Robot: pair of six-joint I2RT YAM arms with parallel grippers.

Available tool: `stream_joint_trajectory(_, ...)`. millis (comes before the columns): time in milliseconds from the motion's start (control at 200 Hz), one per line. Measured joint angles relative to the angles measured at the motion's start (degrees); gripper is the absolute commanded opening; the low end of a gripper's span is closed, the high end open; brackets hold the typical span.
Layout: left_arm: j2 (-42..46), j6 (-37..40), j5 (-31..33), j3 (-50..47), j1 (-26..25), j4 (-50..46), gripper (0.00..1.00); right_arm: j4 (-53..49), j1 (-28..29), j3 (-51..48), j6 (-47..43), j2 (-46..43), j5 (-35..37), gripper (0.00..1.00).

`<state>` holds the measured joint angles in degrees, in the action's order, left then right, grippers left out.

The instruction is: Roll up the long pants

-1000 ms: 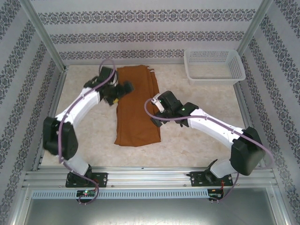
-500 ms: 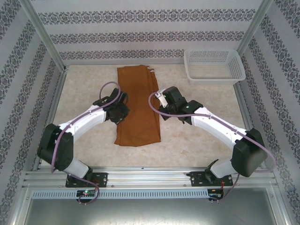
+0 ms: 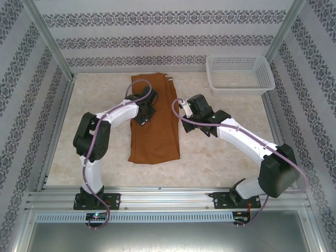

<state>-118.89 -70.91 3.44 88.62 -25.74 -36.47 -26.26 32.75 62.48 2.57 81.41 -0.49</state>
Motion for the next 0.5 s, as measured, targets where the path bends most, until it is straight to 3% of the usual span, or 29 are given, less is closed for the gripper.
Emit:
stream_joint_trajectory(85,-4.72,0.98,-0.17,5.16,0.39,-2.16,0.0,-0.48,-0.04,0.0,0.35,-0.37,-0.52,0.01)
stream_joint_trajectory(145,-7.93,2.21,-0.35,9.66,0.74,-4.46,0.0,-0.63,-0.24,0.0,0.46,-0.37,-1.11,0.22)
stream_joint_trajectory(200,-10.56,3.39,-0.52,14.4,1.18,-5.86,0.0,-0.83,-0.39,0.0,0.59,-0.28,-1.9,0.51)
stream_joint_trajectory(245,-13.25,4.35,-0.74,18.67,1.66,-6.8,0.0,-1.01,-0.42,0.02,0.2,0.0,-2.82,0.62)
stream_joint_trajectory(450,-24.11,8.66,-1.92,37.75,4.28,-11.28,0.0,-3.08,0.59,1.84,-1.49,5.22,-5.11,0.7)
stream_joint_trajectory(500,-25.33,9.7,-1.95,40.19,4.81,-12.31,0.05,-3.8,1.68,1.88,-2.6,5.84,-4.94,0.7)
